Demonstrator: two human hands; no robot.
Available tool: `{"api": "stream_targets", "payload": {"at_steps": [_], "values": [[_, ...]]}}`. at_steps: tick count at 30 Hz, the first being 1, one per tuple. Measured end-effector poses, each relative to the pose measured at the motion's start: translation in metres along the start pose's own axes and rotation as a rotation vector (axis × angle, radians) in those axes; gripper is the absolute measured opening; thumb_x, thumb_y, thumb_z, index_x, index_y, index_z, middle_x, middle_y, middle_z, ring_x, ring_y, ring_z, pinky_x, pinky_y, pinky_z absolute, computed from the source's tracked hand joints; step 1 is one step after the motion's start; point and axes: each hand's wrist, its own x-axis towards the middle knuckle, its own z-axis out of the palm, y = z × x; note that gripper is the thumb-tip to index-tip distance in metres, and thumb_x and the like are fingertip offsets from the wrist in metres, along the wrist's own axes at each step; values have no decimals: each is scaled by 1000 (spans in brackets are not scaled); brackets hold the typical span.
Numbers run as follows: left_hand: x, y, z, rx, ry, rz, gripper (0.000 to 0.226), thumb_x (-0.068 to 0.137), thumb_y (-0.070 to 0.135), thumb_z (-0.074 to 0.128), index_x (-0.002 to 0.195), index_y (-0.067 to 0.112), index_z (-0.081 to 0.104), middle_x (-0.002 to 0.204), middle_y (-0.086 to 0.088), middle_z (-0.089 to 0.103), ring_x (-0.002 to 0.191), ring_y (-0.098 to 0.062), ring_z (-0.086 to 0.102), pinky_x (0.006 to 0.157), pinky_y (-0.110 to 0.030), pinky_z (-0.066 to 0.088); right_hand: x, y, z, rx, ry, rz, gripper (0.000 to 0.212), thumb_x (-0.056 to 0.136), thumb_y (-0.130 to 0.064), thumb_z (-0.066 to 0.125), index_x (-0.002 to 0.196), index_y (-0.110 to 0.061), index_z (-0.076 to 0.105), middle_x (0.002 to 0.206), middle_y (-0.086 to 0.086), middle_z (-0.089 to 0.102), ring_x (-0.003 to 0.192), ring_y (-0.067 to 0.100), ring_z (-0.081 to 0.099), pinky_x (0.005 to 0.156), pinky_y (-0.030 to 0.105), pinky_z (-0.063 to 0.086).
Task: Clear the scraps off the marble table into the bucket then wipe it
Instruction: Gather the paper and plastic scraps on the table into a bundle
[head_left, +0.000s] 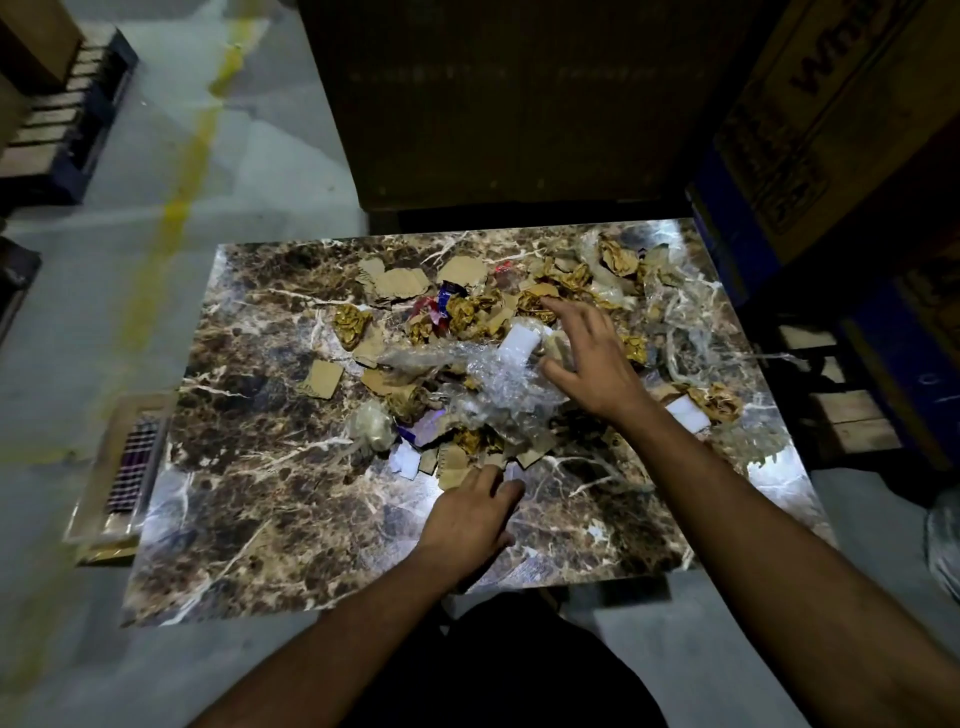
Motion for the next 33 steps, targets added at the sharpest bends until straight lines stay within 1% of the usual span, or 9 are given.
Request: {"api": "stream_targets", "payload": {"at_steps": [9,12,14,17,21,23,26,29,33], "values": [[5,2,9,211,103,239,22,78,13,70,95,11,56,85,-9,54,73,-26,52,47,-33,25,-9,7,0,44,73,66,65,94,-26,64,153,-31,38,152,3,36,137,22,36,114,50,38],[6,-1,4,187,304,315,15,79,13,72,84,14,58,73,-3,54,67,-23,51,49,-32,28,-10,11,-2,83,78,72,60,93,-32,59,151,-33,41,150,3,38,135,22,38,112,53,41],[12,-9,-7,120,520,338,17,85,15,72,99,11,63,81,-4,61,75,-22,55,56,-33,41,-10,15,-6,106,95,58,58,91,-43,51,148,-38,44,148,2,40,132,23,41,107,56,45],[24,-27,-44,43,794,217,25,91,15,66,113,4,70,94,-8,71,85,-22,63,71,-37,52,-10,27,-14,116,141,68,51,91,-47,51,141,-48,48,147,0,41,134,25,40,106,58,43],[57,-54,-97,-64,993,-76,24,92,20,61,113,13,71,103,-2,72,101,-25,58,86,-37,41,-4,29,-10,127,58,38,56,91,-63,41,144,-49,45,157,1,36,142,29,35,114,64,31],[82,-58,-110,-181,961,-138,23,93,22,58,112,17,69,113,0,71,115,-26,56,96,-44,41,6,19,8,37,-86,2,66,90,-73,38,152,-50,32,165,0,24,148,33,27,117,68,22],[116,-54,-104,-451,661,-203,31,97,18,55,128,20,61,136,-4,61,131,-26,50,109,-56,40,23,5,44,-79,-284,-7,81,92,-76,38,160,-43,7,172,-2,5,156,34,10,119,71,14],[133,-55,-85,-646,439,-231,41,103,39,40,142,28,48,150,-4,48,138,-24,42,111,-57,39,27,1,68,-167,-345,-2,85,98,-64,46,163,-34,0,172,-4,-3,157,30,-5,123,66,7],[141,-46,-66,-391,295,-169,65,93,74,20,151,46,27,168,7,13,154,-19,0,120,-62,-1,24,8,91,85,-260,39,85,93,-53,60,161,-27,17,168,5,20,156,31,12,124,58,16]]}}
